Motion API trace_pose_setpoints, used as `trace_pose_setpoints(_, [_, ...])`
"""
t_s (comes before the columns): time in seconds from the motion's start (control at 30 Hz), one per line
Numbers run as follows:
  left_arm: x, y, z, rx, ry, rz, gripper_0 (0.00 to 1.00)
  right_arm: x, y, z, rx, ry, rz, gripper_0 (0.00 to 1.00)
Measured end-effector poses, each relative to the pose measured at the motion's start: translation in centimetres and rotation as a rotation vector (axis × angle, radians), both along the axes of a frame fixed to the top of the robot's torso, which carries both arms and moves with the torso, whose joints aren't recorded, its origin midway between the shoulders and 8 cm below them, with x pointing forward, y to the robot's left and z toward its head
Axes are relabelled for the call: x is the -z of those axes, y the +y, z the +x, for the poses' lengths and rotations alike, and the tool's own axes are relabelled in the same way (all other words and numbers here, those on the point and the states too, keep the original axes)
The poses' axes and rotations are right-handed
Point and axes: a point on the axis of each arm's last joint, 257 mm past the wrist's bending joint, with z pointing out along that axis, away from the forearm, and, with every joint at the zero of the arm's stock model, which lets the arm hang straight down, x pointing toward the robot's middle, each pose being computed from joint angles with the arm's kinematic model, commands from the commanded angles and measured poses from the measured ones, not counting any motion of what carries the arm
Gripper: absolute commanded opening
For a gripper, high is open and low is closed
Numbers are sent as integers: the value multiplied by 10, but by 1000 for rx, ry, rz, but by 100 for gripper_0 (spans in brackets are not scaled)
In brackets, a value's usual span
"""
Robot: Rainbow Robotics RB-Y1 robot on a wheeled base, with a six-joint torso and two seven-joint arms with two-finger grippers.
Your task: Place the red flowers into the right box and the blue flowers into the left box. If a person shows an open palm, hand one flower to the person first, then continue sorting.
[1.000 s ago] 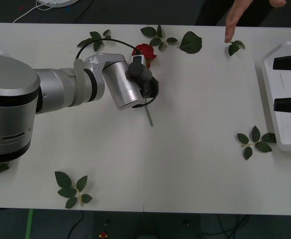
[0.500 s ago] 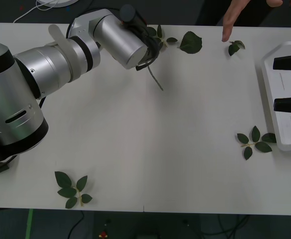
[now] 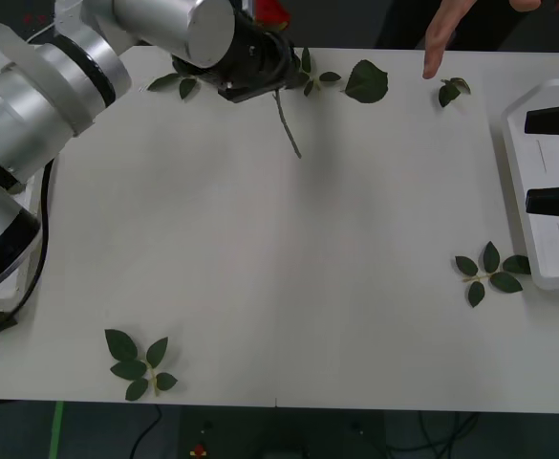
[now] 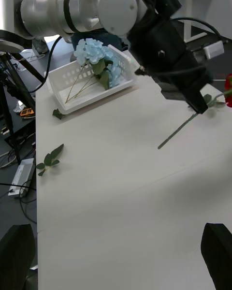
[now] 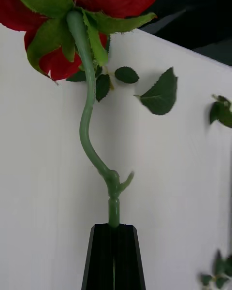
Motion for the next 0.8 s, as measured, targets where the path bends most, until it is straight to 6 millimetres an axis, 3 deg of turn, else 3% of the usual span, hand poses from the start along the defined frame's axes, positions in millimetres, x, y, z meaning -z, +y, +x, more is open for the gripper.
trace_pose_setpoints(0.17, [-43,38,-29,111,-46,-55,0,1,0,0,1,2,0,100])
trace_pose_setpoints(0.4, [-71,101,-80,147,-69,-146,0,13,-9,0,37,46,6,100])
trace_pose_setpoints(0.5, [-85,118,-104,163,-55,-238,0,16,-11,-2,41,61,1,100])
trace_pose_setpoints(0.6, [-101,120,-122,213,-74,-337,0,14,-11,-1,45,60,9,100])
trace_pose_setpoints(0.8, [-118,94,-154,429,-252,-383,0,7,-10,3,69,86,50,100])
